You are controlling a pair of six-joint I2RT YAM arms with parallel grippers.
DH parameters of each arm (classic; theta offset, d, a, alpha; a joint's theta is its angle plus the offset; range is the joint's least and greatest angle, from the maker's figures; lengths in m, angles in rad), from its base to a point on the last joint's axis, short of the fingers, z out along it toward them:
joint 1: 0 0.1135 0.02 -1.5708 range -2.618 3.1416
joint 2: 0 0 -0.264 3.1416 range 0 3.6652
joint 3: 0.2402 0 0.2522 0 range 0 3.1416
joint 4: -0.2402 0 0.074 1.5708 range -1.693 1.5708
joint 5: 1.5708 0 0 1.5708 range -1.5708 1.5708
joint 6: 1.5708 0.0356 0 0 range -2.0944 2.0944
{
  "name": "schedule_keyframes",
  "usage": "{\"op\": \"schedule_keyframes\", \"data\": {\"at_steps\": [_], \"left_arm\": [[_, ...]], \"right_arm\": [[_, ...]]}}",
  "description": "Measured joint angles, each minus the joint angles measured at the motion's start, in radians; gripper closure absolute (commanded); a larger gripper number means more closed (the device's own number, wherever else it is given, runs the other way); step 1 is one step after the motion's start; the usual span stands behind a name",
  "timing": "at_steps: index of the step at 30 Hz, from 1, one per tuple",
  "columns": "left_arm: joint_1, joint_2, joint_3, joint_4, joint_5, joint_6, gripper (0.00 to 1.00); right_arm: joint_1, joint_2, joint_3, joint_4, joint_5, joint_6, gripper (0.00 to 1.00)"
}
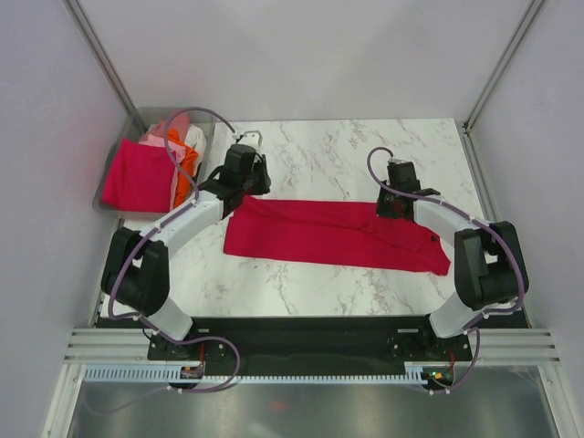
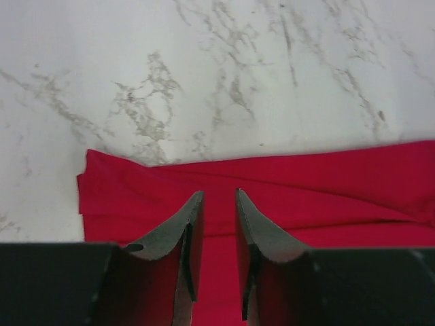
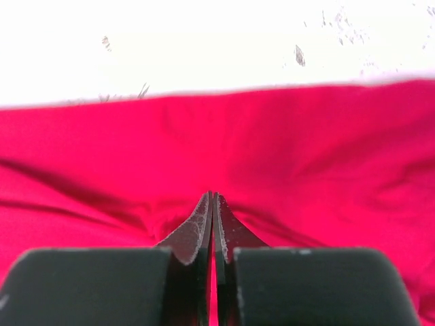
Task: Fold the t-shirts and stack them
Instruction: Fold the tshirt
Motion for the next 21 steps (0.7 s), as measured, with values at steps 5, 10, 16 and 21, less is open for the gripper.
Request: {"op": "schedule_keyframes", "data": {"at_steps": [5, 10, 16, 21], "left_arm": [[-0.031, 0.052, 0.133, -0.05, 0.056, -0.007, 0.68], [-0.031, 0.15, 0.216, -0.077, 0.132, -0.034, 0.69], [-0.05, 0.262, 0.237, -0.106, 0.185, -0.056, 0.7], [-0.057, 0.274, 0.235, -0.114, 0.206, -0.064, 0.7]], "right_arm": [[-0.001, 0.079, 0.033, 0.012, -0.009, -0.002, 0.98], [0.011, 0.047, -0.031, 0.024, -0.047, 0.003, 0.98], [0.071, -0.202, -0.261, 0.001, -0.109, 0.045, 0.98], [0.102, -0.373, -0.325, -0.045, -0.137, 0.079, 0.76]]}}
